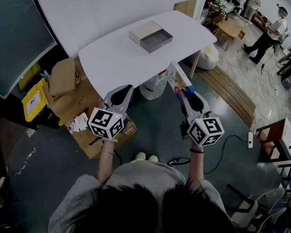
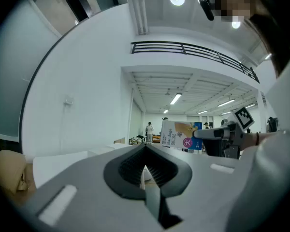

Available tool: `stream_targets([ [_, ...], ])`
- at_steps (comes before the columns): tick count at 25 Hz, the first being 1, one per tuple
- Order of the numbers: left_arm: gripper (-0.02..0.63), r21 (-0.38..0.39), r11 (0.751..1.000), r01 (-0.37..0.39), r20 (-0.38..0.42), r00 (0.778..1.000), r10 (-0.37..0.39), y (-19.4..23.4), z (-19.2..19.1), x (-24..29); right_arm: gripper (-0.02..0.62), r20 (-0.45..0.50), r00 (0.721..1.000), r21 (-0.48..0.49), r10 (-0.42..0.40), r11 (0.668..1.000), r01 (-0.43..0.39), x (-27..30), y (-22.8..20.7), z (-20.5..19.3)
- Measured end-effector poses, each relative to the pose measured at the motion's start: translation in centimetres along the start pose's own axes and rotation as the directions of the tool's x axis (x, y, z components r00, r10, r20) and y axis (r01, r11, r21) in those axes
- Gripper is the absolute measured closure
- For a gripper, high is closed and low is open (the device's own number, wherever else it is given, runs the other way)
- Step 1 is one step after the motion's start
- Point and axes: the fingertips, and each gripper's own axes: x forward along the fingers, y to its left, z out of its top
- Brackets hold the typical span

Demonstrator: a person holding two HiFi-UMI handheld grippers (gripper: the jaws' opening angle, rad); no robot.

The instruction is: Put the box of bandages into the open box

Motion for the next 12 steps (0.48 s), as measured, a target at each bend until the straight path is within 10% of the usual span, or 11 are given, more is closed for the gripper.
stream_targets([
  [12,0.612,0.002,1.0,-0.013,0.003,1.0,0.013,-0.4,0.2,0.4,0.496,0.007,1.0,0.022,-0.002,1.0,0.002,-0.8,-1.2,0.3],
])
